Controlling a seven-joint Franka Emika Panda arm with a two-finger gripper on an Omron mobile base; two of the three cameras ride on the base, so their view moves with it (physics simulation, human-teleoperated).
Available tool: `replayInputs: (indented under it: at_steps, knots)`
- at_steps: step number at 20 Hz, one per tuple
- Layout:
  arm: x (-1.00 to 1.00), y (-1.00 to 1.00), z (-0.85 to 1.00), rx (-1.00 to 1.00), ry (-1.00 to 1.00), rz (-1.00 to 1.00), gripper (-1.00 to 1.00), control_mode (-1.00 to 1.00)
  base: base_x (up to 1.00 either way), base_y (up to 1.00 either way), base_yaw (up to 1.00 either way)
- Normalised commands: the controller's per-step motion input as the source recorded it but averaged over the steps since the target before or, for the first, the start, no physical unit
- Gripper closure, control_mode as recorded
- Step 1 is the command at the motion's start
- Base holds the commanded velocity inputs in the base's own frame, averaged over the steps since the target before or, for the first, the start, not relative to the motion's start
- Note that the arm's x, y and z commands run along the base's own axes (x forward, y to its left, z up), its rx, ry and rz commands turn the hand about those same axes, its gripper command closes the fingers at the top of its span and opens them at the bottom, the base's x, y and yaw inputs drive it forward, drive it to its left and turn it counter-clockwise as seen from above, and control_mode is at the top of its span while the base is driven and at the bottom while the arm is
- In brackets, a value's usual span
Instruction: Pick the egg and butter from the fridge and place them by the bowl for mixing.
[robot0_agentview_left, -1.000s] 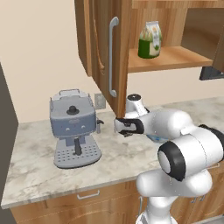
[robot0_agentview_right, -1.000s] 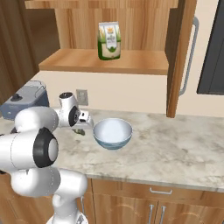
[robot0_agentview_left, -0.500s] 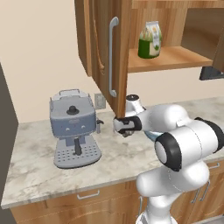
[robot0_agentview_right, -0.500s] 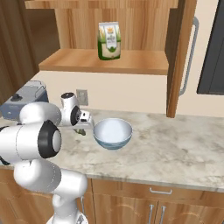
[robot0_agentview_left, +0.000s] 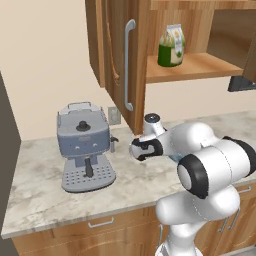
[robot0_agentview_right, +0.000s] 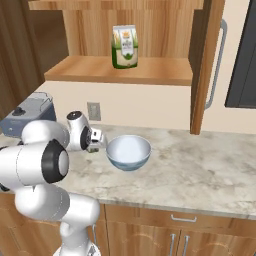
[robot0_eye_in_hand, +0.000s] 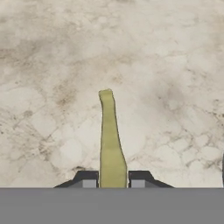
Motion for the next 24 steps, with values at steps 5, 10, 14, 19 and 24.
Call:
replayInputs:
  at_steps: [5,10,14,19,24]
  knots:
    - [0.00,0.00,-0.14,0.00,-0.10,0.00,1.00,-1.00,0.00,0.00,0.00]
    - [0.00,0.00,0.00,0.00,-0.01,0.00,-1.00,-1.00,0.00,0.00,0.00]
    - [-0.13,0.00,0.52,0.00,-0.09,0.00,-1.00,-1.00,0.00,0.00,0.00]
    - [-0.85,0.00,1.00,0.03,-0.13,-0.08,-1.00,-1.00,0.00,0.00,0.00]
    - [-1.00,-0.44,1.00,0.20,-0.14,-0.13,-1.00,-1.00,0.00,0.00,0.00]
